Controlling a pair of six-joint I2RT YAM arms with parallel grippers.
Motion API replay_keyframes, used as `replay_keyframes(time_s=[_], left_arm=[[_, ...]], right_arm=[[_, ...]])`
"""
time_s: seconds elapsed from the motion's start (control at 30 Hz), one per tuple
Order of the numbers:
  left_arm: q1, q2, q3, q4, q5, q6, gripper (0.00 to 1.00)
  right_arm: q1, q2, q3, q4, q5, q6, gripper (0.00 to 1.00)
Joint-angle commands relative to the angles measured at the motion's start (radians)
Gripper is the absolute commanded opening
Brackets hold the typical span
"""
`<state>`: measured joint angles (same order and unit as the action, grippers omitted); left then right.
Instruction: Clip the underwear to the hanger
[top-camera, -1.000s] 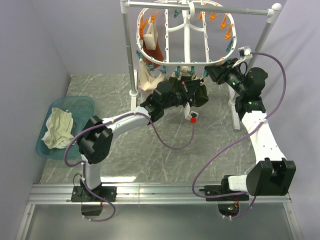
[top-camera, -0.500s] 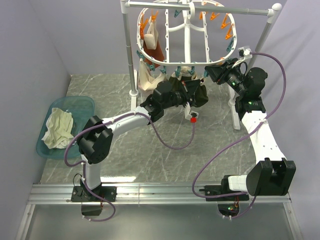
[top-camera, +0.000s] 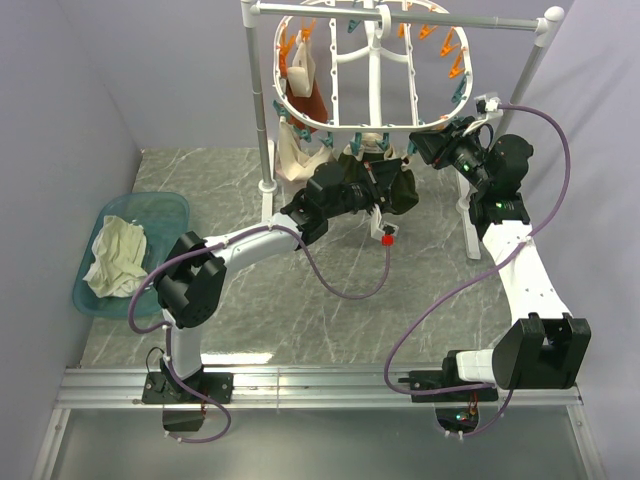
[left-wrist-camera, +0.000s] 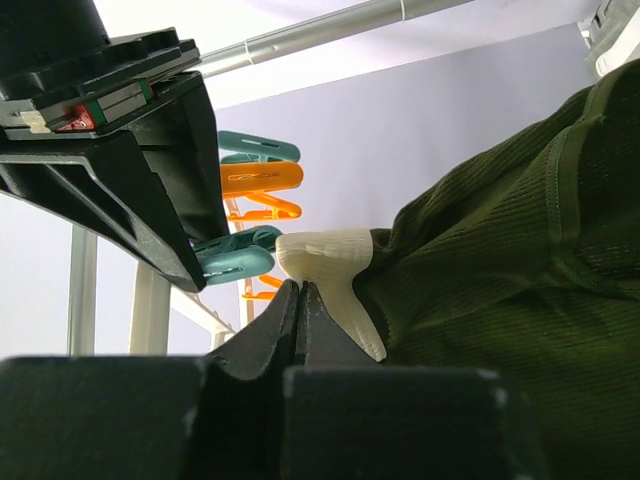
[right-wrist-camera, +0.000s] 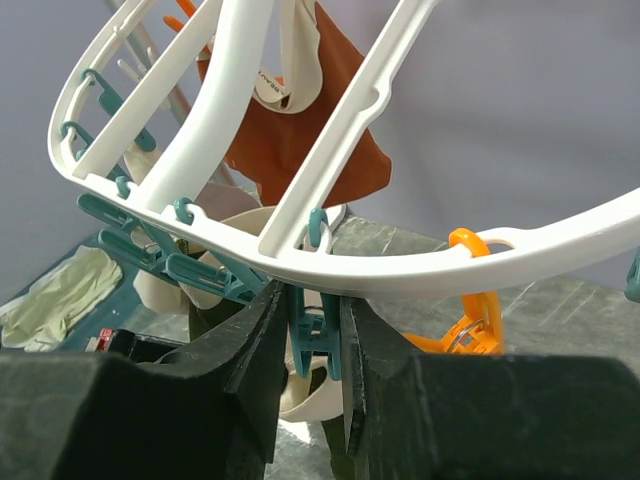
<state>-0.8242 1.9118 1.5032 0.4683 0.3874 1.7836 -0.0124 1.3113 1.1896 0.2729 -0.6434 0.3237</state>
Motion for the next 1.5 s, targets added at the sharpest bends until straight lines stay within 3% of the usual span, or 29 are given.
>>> replay_keyframes(time_s=[0.0,1.2,1.47], left_arm=[[-0.009,-0.054,0.043,0.062,0.019,-0.026,0.01],[-0.003,-0.008,0.166,0.05,-0.005,-0.05,0.0],[0.002,-0.019,0.141,0.049,0.001,-0.044,0.01]], right_arm=[[0.006,0.003,-0.013,-0.005,0.004,-0.011,0.0],[0.032,0.006,-0.016,-0.021,0.013,-0.066,0.0],[0.034,0.013,0.007,-0.031,0.011,-0.045,0.13]])
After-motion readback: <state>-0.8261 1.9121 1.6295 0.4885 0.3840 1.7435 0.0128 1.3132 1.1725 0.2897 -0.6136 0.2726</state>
